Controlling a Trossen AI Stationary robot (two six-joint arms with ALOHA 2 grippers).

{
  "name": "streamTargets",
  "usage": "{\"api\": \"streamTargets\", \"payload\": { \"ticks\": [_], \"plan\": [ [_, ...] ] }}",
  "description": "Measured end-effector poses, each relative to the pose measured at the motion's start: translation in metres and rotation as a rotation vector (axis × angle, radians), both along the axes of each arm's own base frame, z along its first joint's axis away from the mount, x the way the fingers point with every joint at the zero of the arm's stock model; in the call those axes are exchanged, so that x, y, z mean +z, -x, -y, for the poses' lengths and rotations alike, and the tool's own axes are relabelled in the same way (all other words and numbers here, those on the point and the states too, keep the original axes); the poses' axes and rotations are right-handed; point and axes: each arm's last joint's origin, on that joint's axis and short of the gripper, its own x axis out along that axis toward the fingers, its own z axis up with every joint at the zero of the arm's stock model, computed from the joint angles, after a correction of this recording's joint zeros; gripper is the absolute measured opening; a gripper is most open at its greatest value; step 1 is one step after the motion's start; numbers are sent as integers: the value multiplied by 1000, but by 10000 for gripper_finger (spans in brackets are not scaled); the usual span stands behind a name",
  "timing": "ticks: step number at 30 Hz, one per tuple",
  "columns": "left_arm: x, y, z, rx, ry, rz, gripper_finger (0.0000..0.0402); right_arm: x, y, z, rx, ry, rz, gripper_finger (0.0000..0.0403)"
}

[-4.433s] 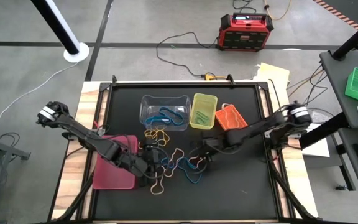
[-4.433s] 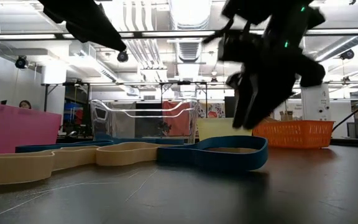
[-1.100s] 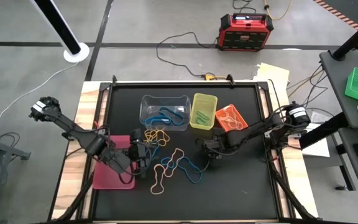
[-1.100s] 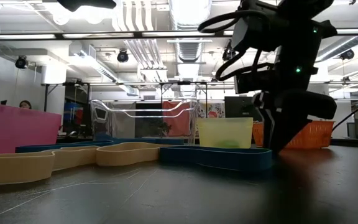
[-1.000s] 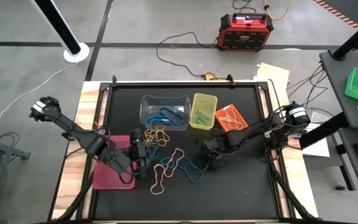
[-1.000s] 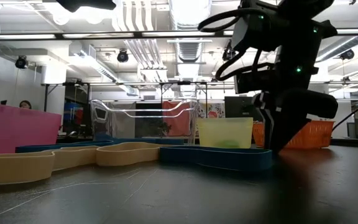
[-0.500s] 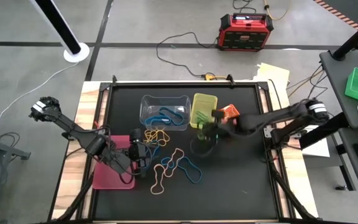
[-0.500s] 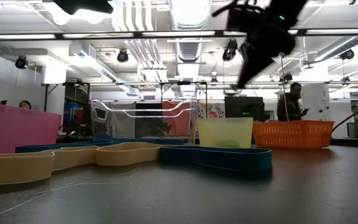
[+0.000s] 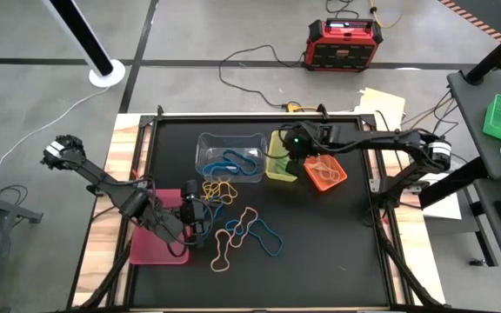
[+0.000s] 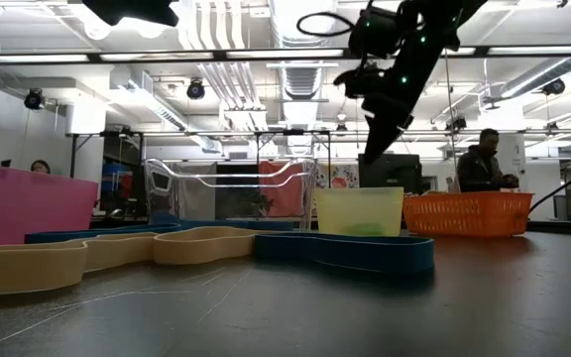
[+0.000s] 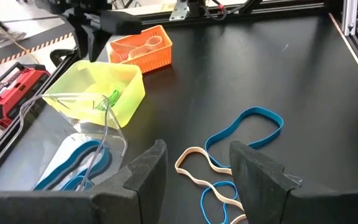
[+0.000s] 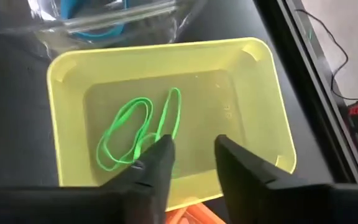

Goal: Sort rubber bands into baskets
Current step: Put the green rubber band into the yellow bin, then put the blue rubber band into the transparent bin

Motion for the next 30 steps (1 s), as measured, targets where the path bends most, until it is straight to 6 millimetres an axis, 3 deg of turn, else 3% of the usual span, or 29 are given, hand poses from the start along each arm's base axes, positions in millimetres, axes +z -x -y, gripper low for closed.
{"api": "streamTargets", "payload": {
  "ticks": [4,8,14,18,22,26,30],
  "plan": [
    [0,0,0,2,1,-2,158,1,0,-1,9,-28,15,162],
    [0,0,0,4,3,-2,158,9,-2,-21,67,-211,113,192],
    [0,0,0,8,9,-1,158,-2,-18,-97,171,-364,93,198],
    [-1,0,0,10,11,-3,158,-19,-26,-155,211,-362,62,198],
    [-2,1,-1,10,6,-11,158,-42,-33,-200,211,-340,78,198],
    [-7,2,-1,3,11,-25,158,-70,-46,-225,185,-361,63,198],
    [-17,3,-1,17,35,-23,158,-99,-59,-232,150,-337,-7,197]
  ]
}}
